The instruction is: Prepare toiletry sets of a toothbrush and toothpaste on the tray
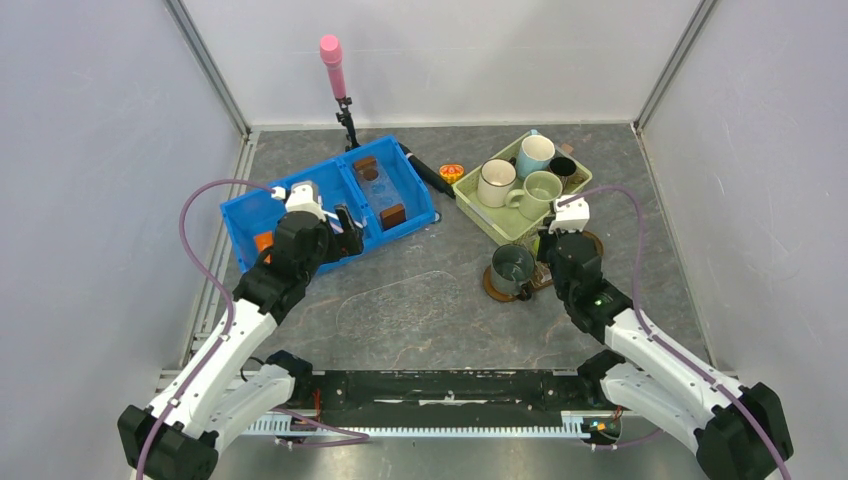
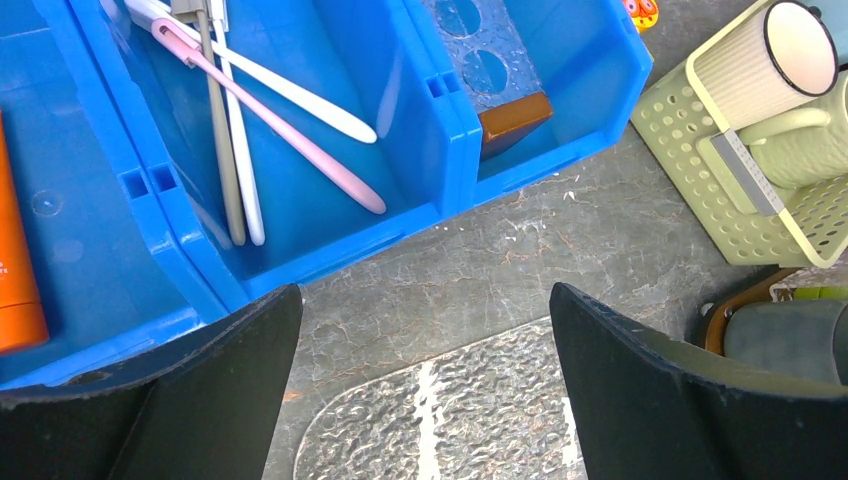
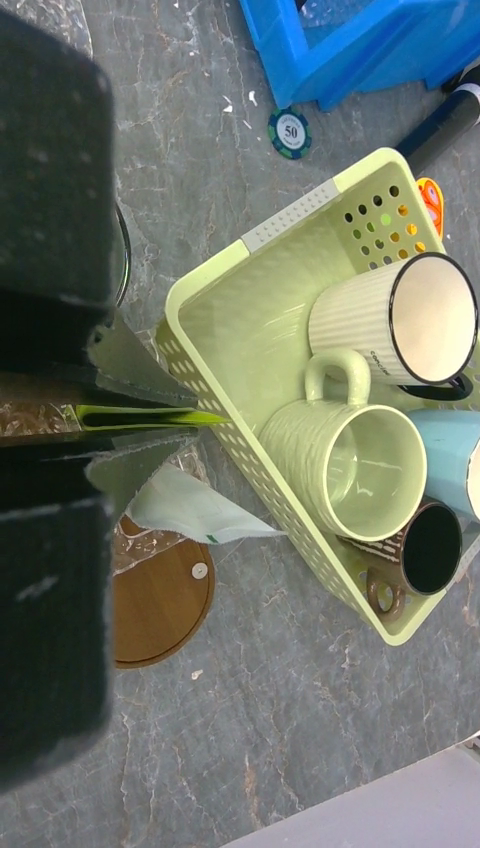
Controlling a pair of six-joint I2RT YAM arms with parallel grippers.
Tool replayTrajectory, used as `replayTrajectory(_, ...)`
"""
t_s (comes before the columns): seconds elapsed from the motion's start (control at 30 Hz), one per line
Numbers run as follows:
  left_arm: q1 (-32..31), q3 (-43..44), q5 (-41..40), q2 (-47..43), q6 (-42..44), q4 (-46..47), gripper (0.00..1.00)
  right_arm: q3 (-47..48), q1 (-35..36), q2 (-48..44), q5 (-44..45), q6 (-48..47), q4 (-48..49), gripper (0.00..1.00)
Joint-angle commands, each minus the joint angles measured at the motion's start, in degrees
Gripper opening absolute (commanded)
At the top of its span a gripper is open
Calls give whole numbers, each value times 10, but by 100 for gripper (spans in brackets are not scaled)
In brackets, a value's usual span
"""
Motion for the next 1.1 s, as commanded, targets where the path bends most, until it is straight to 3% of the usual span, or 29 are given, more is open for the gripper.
replayTrajectory(0.0, 3, -2, 5, -6, -14, 17, 100, -2, 0, 4, 20, 4, 36, 20)
replayTrajectory(0.4, 4, -2, 4, -10, -13, 16, 100, 15, 0, -6, 19, 0, 27, 42)
replayTrajectory(0.63, 4, 4, 0, -9, -13, 12, 100, 76, 0, -20, 10, -17, -15, 64)
replayTrajectory(0.8, 5, 12, -6, 3, -14, 2, 100, 157, 0, -16, 2, -37, -72, 90)
replayTrajectory(1.07, 11, 29, -32, 26, -26, -11, 99, 277, 0, 0, -6, -58, -166, 97)
